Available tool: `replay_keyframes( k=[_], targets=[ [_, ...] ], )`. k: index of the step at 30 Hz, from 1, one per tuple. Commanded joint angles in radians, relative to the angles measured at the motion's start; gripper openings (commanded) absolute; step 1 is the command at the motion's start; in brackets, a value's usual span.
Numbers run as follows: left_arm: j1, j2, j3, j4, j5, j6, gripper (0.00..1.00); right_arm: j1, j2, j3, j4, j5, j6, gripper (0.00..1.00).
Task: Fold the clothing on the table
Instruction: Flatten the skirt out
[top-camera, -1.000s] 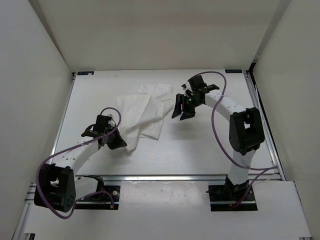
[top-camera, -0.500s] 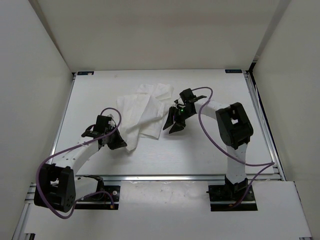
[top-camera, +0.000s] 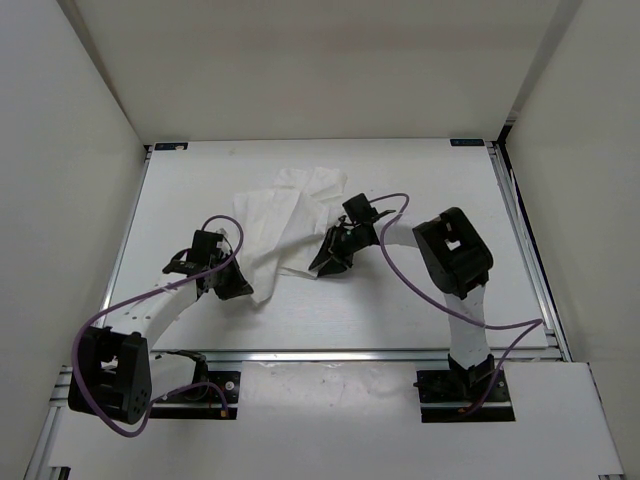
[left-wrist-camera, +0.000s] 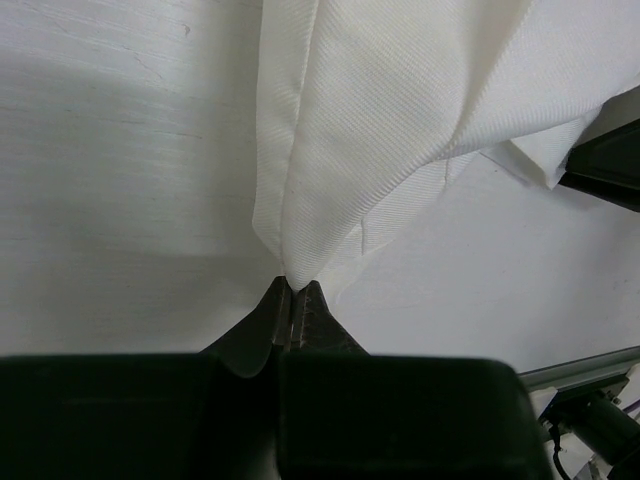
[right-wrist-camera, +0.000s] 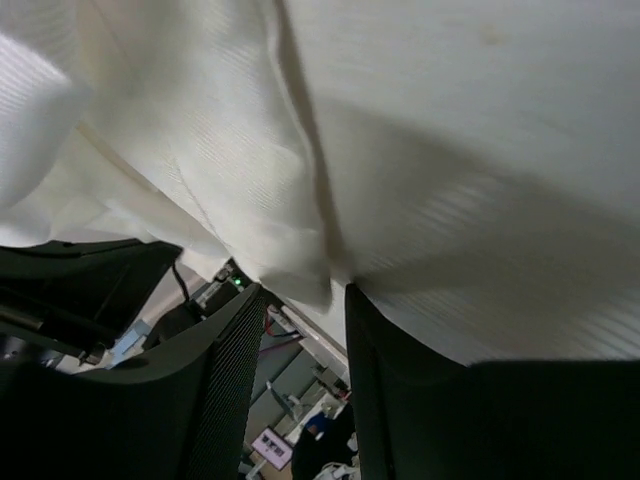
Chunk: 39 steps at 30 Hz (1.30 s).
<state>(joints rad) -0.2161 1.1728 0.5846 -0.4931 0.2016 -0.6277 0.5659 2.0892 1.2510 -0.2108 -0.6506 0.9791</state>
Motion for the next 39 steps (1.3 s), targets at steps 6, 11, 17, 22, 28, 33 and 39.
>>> replay_keyframes(
  k=[6, 11, 17, 22, 28, 33, 39],
  targets=[
    [0.004, -0.019, 0.046, -0.029, -0.013, 0.042, 0.0, 0.035, 0.052, 0.045, 0.028, 0.061, 0.078, 0.0],
    [0.018, -0.022, 0.038, 0.01, 0.05, 0.057, 0.0, -0.079, -0.237, -0.08, -0.097, 0.256, -0.103, 0.0],
    [0.015, -0.009, 0.002, 0.063, 0.137, 0.034, 0.0, -0.315, -0.656, -0.321, -0.238, 0.379, -0.218, 0.0],
    [-0.011, 0.005, -0.117, 0.22, 0.258, -0.072, 0.0, -0.368, -0.753, -0.479, -0.309, 0.286, -0.27, 0.0],
    [-0.023, -0.021, -0.144, 0.191, 0.3, -0.061, 0.0, -0.319, -0.827, -0.513, -0.378, 0.288, -0.298, 0.0],
    [-0.011, 0.1, -0.047, 0.182, 0.3, -0.041, 0.0, -0.325, -0.709, -0.388, -0.369, 0.244, -0.352, 0.0],
    [-0.006, 0.516, 0.635, 0.025, 0.28, 0.06, 0.0, -0.35, -0.356, 0.17, -0.381, 0.319, -0.489, 0.0]
  ],
)
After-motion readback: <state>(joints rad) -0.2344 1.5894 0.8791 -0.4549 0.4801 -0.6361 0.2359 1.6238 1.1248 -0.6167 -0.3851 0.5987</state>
